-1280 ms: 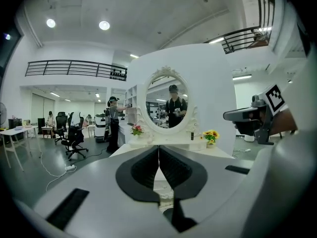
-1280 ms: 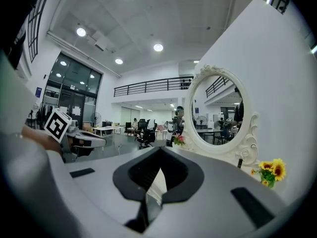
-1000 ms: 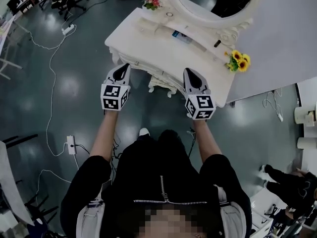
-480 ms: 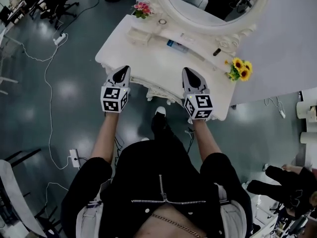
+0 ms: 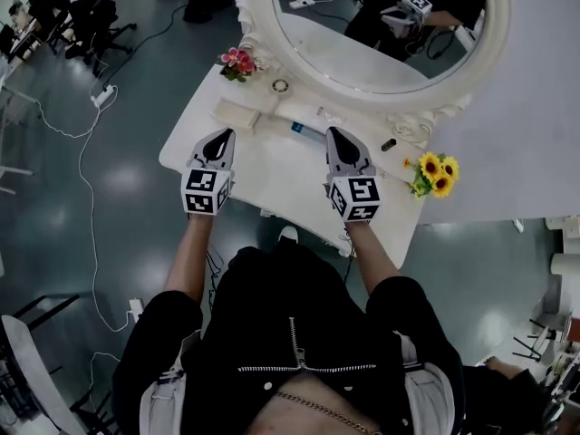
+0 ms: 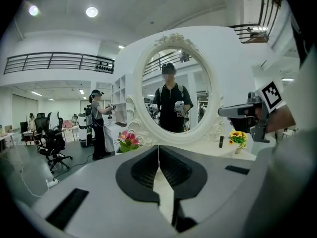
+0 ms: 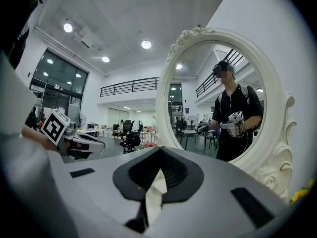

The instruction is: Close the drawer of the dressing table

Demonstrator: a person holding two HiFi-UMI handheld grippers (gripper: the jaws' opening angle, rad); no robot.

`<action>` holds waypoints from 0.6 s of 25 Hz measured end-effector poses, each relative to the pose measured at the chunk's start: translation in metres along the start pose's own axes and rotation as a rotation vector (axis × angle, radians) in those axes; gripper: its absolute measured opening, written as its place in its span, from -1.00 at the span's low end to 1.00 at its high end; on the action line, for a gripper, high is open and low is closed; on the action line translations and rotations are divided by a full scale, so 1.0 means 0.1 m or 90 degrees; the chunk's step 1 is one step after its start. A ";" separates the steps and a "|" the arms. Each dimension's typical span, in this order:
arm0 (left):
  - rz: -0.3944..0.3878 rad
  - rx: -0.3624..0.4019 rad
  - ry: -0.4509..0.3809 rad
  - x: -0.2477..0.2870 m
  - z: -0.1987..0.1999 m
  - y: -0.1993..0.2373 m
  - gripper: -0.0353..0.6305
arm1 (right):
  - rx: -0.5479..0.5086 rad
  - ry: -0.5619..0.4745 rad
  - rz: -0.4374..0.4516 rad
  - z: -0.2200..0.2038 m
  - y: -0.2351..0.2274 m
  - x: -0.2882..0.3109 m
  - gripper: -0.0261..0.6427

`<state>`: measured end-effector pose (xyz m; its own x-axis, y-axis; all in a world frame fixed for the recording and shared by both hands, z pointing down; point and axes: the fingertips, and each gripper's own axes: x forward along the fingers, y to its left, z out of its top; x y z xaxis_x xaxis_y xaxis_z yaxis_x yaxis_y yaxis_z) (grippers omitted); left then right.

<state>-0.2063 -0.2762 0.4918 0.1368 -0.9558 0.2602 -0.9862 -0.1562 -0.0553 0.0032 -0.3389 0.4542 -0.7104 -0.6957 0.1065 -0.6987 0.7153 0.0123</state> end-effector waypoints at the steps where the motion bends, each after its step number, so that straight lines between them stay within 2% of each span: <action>1: -0.001 0.000 -0.002 0.08 0.03 0.02 -0.82 | 0.001 0.001 0.000 -0.01 -0.05 0.08 -0.90; 7: -0.017 -0.007 -0.008 0.41 0.14 0.20 -0.82 | 0.005 0.003 -0.008 0.03 -0.18 0.39 -0.90; 15: -0.034 -0.017 0.000 0.65 0.02 0.54 -0.82 | 0.002 0.013 -0.029 0.01 -0.16 0.68 -0.90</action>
<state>-0.2507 -0.3471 0.5040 0.1886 -0.9466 0.2614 -0.9797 -0.1997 -0.0162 -0.0335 -0.3975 0.4604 -0.6764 -0.7257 0.1259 -0.7302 0.6831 0.0142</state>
